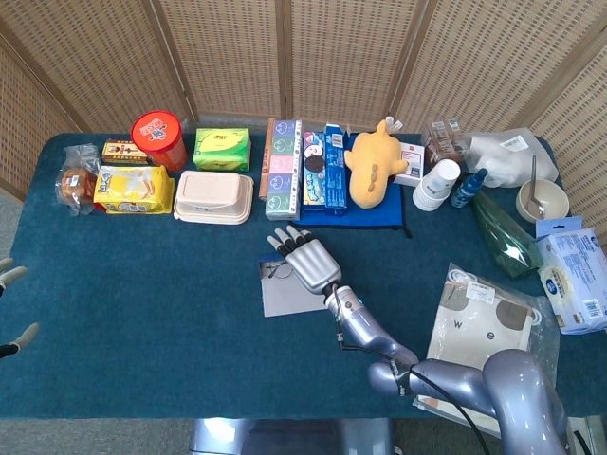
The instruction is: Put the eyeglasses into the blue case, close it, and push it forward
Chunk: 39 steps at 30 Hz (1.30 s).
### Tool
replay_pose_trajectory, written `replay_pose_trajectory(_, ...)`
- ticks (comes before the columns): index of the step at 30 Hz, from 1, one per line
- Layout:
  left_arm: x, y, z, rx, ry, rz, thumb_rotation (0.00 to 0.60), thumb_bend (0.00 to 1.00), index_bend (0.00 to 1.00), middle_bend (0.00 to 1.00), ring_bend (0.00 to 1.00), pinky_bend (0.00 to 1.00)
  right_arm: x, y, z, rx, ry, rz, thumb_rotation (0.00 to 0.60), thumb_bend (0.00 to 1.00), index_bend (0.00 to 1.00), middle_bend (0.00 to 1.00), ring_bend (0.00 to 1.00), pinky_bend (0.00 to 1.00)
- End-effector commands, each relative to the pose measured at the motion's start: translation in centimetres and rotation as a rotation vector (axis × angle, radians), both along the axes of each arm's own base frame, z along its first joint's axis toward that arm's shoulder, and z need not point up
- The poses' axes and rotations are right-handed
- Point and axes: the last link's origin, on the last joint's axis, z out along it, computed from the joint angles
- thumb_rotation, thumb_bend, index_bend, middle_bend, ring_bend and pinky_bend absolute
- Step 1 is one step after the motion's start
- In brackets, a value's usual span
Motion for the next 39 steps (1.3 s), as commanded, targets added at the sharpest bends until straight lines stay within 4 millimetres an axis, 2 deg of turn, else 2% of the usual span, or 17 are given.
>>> replay_pose_trajectory(1,0.0,0.0,0.0,-0.002,-0.001,0.001,0.543,0.21,0.16,0.12,0.07,0.07,0.1,-0.1,0.1,0.012,0.011,-0.002,0.6,0.32,0.0,0.04,0.05,0.2)
replay_pose_trajectory(9,0.0,0.1,-0.3,-0.011,-0.003,-0.005,0.54,0.21,0.16,0.12,0.07,0.07,0.6,-0.1,0.4,0.064,0.035,-0.033,0.6,0.33,0.0,0.07,0.05,0.2)
replay_pose_trajectory(12,0.1,0.3,-0.5,-0.016,-0.004,-0.008,0.544,0.21,0.16,0.12,0.07,0.07,0.8,-0.1,0.6,0.099,0.012,-0.063,0.576,0.39,0.0,0.1,0.07,0.2)
replay_pose_trajectory(14,0.1,0.4,-0.5,-0.018,-0.005,-0.011,0.544,0.21,0.16,0.12,0.07,0.07,1.0,-0.4,0.9,0.112,0.014,-0.068,0.498,0.42,0.02,0.13,0.09,0.2)
replay_pose_trajectory(17,0.2,0.5,-0.6,-0.02,-0.006,-0.016,0.539,0.21,0.16,0.12,0.07,0.07,1.5,-0.7,1.3,0.145,0.001,-0.091,0.343,0.46,0.05,0.16,0.12,0.21)
replay_pose_trajectory(20,0.2,0.5,-0.7,-0.02,-0.006,-0.016,0.546,0.21,0.16,0.12,0.07,0.07,2.0,-1.1,1.5,0.168,-0.001,-0.103,0.254,0.47,0.08,0.18,0.13,0.21)
replay_pose_trajectory(26,0.1,0.5,-0.6,-0.02,-0.004,-0.012,0.544,0.21,0.16,0.12,0.07,0.07,2.8,-1.4,1.3,0.208,0.001,-0.119,0.14,0.48,0.13,0.23,0.19,0.24)
replay_pose_trajectory(33,-0.1,0.5,-0.7,-0.024,-0.004,-0.002,0.541,0.21,0.16,0.12,0.07,0.07,2.8,-1.0,0.8,0.25,0.023,-0.135,0.112,0.48,0.19,0.29,0.25,0.28)
replay_pose_trajectory(39,-0.1,0.6,-0.7,-0.026,-0.004,-0.004,0.544,0.21,0.16,0.12,0.07,0.07,2.3,-0.7,1.4,0.249,0.032,-0.148,0.112,0.47,0.22,0.31,0.28,0.32)
